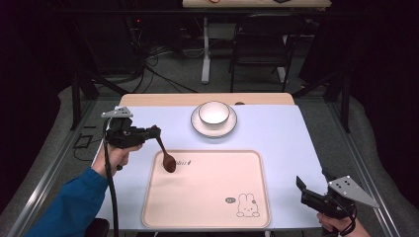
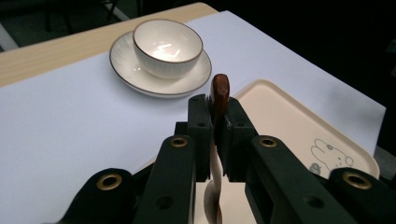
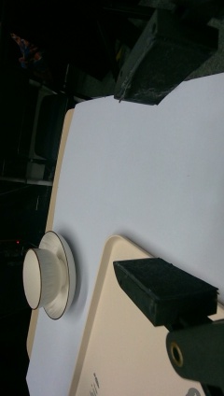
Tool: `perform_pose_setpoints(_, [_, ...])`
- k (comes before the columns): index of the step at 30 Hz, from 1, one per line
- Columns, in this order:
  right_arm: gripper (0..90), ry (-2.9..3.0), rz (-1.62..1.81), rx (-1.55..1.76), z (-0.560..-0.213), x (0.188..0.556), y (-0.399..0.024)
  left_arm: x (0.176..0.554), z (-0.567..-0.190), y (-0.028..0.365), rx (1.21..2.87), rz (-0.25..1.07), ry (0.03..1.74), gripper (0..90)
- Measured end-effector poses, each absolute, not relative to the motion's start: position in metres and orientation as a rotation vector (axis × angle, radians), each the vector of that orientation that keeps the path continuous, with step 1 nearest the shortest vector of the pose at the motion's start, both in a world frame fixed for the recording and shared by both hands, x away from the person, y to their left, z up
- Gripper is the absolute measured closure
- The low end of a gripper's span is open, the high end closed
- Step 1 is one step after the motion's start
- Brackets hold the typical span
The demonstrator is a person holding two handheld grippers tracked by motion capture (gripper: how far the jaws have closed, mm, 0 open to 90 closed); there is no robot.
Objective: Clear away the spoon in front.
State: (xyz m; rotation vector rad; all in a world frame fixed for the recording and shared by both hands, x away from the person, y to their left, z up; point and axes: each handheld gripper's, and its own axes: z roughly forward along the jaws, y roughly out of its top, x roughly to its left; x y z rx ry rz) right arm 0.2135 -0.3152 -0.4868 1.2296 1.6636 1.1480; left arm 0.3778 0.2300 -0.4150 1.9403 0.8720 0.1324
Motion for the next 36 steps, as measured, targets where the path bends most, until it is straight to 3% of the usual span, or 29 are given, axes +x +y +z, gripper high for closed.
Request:
perform_pose_setpoints(21, [14.2, 1.667, 1.146, 1.226, -0.487, 0.214, -0.315, 0.378, -0.450, 0.224, 2.018, -0.063, 0.884, 84.2])
perform_pose_setpoints(36, [14.1, 1.666, 1.138, 1.228, -0.487, 0.214, -0.315, 0.384, -0.478, 0.224, 1.978, 0.012, 0.947, 79.3])
